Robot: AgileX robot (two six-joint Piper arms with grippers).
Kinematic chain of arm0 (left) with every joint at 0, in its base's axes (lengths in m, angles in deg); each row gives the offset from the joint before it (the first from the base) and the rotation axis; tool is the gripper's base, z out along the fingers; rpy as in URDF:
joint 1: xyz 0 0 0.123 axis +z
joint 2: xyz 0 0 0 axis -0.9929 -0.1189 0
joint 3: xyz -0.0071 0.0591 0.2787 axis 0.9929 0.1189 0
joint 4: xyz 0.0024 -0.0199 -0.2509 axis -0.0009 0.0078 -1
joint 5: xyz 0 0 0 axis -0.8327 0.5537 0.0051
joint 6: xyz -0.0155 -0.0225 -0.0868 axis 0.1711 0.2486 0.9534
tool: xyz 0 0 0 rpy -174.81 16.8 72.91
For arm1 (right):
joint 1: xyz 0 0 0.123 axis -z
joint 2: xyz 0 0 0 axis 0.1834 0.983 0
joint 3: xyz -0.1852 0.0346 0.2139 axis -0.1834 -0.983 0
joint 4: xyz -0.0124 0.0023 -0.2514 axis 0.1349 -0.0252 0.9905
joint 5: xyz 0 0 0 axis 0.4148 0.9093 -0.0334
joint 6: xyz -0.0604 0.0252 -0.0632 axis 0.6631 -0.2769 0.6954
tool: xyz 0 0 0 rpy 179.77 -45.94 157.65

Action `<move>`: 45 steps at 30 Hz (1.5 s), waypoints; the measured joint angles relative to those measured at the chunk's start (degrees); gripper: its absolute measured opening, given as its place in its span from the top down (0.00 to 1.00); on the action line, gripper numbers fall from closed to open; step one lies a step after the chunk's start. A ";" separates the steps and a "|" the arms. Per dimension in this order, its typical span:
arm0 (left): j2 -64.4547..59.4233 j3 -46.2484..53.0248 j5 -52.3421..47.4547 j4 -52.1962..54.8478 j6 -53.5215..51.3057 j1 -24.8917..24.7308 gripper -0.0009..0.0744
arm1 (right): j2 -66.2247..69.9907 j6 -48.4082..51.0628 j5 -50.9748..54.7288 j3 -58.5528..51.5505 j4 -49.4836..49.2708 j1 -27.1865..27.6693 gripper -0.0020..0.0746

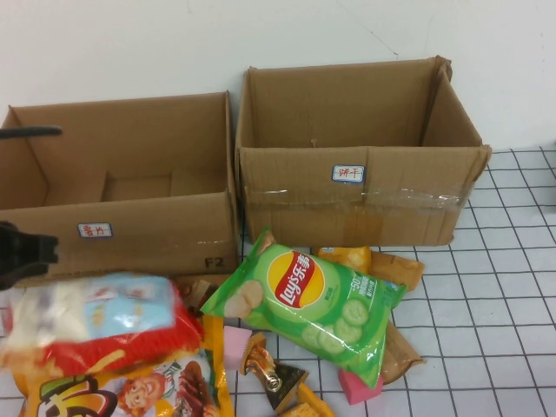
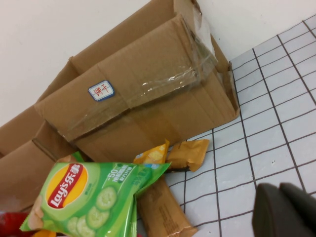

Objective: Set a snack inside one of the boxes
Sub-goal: Pick up the potato chip

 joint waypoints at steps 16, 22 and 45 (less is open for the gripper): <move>3.52 0.00 -5.87 5.58 7.71 0.00 0.74 | 0.00 0.00 0.00 0.00 -0.13 0.00 0.97; -1.81 0.00 -11.81 14.77 10.15 -0.10 0.22 | 0.00 0.00 0.00 0.00 -0.22 0.00 0.97; -2.51 4.86 -8.73 21.98 -22.50 -5.59 0.26 | 0.00 1.48 0.00 0.00 -0.48 0.00 0.97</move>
